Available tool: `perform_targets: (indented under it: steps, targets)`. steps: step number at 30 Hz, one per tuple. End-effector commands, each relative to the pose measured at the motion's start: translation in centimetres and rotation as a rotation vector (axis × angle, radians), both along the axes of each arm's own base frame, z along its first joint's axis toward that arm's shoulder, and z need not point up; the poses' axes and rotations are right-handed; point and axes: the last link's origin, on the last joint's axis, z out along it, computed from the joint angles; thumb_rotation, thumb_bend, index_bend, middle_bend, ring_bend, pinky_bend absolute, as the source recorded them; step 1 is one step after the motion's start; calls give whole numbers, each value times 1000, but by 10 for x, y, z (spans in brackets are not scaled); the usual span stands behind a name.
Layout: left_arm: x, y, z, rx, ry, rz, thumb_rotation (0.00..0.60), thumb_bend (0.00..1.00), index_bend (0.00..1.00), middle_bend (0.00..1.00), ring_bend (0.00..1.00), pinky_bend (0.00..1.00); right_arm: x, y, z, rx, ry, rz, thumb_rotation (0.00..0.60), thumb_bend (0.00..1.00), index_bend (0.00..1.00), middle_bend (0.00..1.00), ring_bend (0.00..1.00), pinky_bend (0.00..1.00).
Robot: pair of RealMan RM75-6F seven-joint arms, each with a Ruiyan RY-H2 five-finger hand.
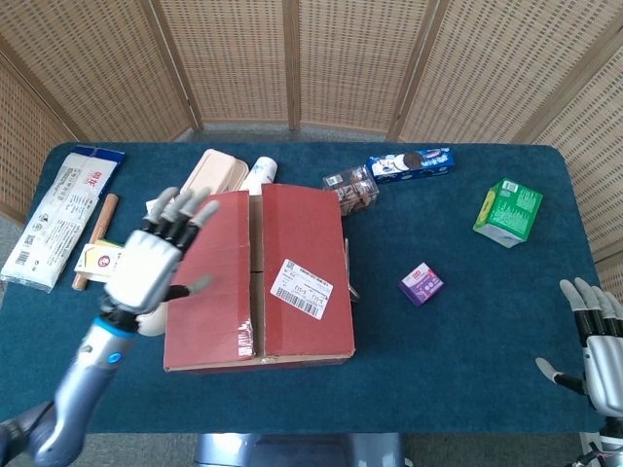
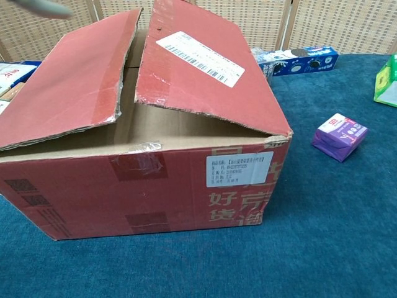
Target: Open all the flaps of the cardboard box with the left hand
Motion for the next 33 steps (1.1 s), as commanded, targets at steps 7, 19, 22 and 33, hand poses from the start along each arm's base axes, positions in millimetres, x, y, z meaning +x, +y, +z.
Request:
perform_targets:
  steps: [7,19,22,33]
  targets:
    - [46,17,-41,-48,70,-16,600,84,0,0,0,0,-1,0,4,-4,-23,-4,600,0,0,0,0,0]
    - [61,26,-60,-52,116,-8,600,83,0,0,0,0,-3,-2,7,-3,-40,-12,600,0,0,0,0,0]
    - [69,29,-64,-40,122,-17,600,84,0,0,0,0,-3,-2,7,-5,-42,-13,600,0,0,0,0,0]
    - [107,34,-68,-1,110,-71,600,84,0,0,0,8,-1,-1,8,-6,-46,-8,600,0,0,0,0,0]
